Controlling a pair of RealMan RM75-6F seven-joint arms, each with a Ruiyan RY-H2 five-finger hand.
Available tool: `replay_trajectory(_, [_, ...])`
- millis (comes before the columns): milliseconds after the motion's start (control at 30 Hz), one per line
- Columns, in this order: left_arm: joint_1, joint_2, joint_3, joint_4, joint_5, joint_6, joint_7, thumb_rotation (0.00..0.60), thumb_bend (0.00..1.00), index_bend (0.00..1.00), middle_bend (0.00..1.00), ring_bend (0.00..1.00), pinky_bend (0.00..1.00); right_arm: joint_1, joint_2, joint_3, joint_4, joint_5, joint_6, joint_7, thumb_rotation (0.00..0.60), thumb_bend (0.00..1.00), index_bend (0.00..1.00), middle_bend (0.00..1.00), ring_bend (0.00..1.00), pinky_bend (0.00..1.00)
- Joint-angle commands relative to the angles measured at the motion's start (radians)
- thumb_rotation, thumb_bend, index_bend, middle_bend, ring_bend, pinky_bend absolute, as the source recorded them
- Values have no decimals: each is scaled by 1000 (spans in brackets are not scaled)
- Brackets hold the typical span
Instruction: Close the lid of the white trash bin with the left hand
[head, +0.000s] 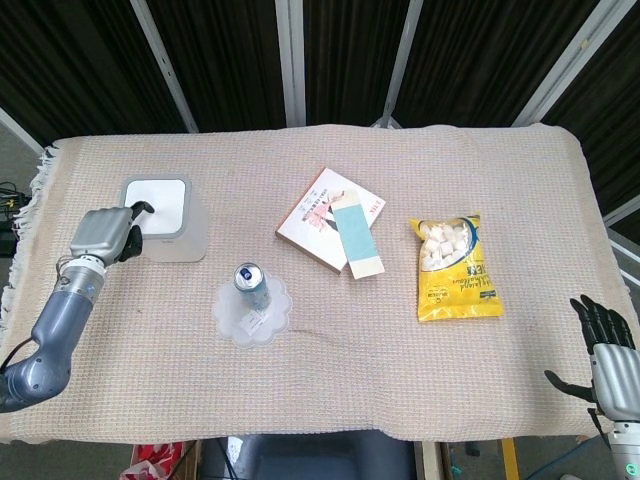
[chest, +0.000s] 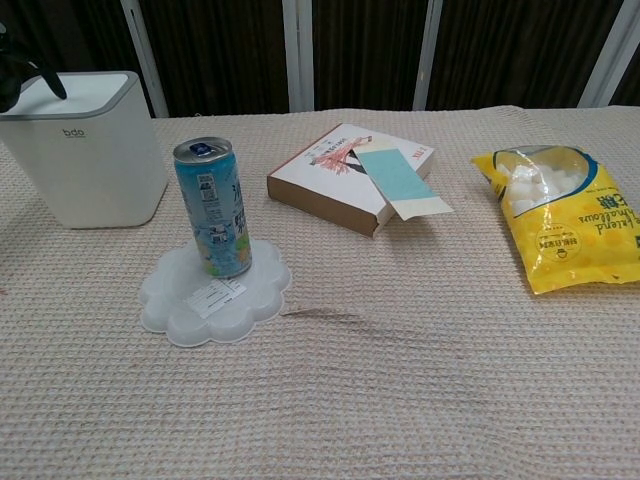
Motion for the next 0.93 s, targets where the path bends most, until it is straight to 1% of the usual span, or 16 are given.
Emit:
replay_trajectory(33, [19, 31, -35, -34, 59, 41, -50, 600, 756, 290, 969, 886, 1000, 0, 0, -1, 0, -2, 0, -1, 600, 152, 0, 0, 0, 0])
replay_trajectory(100, [37, 47, -50, -54, 100, 69, -81, 600, 675, 270, 914, 844, 989, 0, 0, -2, 1, -3, 0, -1, 600, 152, 0, 0, 0, 0])
replay_trajectory(167, [62, 61, -60, -76, 148, 105, -114, 600, 575, 220, 813, 767, 936, 0, -1, -1, 4, -4, 1, -4, 600, 152, 0, 0, 0, 0])
replay_trajectory(233, [108, 78, -57, -113, 225, 163, -153, 600, 450, 139, 611, 619, 808, 1, -2, -1, 6, -6, 2, -6, 600, 152, 0, 0, 0, 0])
replay_trajectory(267, [124, 83, -53, -124, 251, 179, -165, 600, 415, 115, 533, 559, 761, 1, -1, -1, 7, -7, 3, -7, 600, 152, 0, 0, 0, 0])
replay_trajectory(300, [154, 91, -43, -143, 295, 209, -185, 600, 376, 78, 412, 462, 687, 0, -1, -2, 8, -10, 4, -9, 600, 153, 0, 0, 0, 0])
replay_trajectory(333, [188, 97, -29, -160, 345, 243, -207, 600, 345, 43, 296, 355, 611, -1, -1, -4, 9, -13, 6, -10, 600, 152, 0, 0, 0, 0])
replay_trajectory(367, [211, 101, -19, -169, 377, 263, -224, 600, 327, 18, 202, 266, 546, -2, 0, -5, 9, -16, 9, -11, 600, 152, 0, 0, 0, 0])
replay_trajectory(433, [284, 105, 9, -190, 470, 321, -298, 600, 303, 0, 49, 99, 422, -6, 2, -7, 12, -20, 16, -14, 600, 152, 0, 0, 0, 0])
replay_trajectory(500, [343, 105, 36, -197, 543, 361, -365, 600, 290, 0, 1, 18, 327, -9, 5, -7, 13, -22, 24, -14, 600, 152, 0, 0, 0, 0])
replay_trajectory(533, [368, 104, 48, -197, 572, 378, -392, 600, 277, 0, 0, 1, 267, -10, 6, -6, 14, -22, 27, -15, 600, 152, 0, 0, 0, 0])
replay_trajectory(600, [439, 98, 92, -186, 667, 429, -459, 600, 243, 0, 0, 0, 169, -12, 7, -3, 20, -25, 36, -22, 600, 152, 0, 0, 0, 0])
replay_trajectory(633, [459, 95, 108, -178, 700, 446, -470, 600, 220, 0, 0, 0, 119, -12, 6, -3, 23, -26, 38, -27, 600, 152, 0, 0, 0, 0])
replay_trajectory(767, [563, 65, 189, -105, 874, 564, -456, 600, 161, 0, 0, 0, 27, -14, 3, -2, 31, -29, 46, -51, 600, 152, 0, 0, 0, 0])
replay_trajectory(867, [623, 29, 231, -39, 963, 639, -408, 600, 130, 0, 0, 0, 0, -16, 1, -2, 35, -32, 53, -68, 600, 152, 0, 0, 0, 0])
replay_trajectory(933, [654, 4, 244, -3, 990, 671, -393, 600, 121, 0, 0, 0, 0, -16, -1, -1, 38, -33, 56, -73, 600, 152, 0, 0, 0, 0])
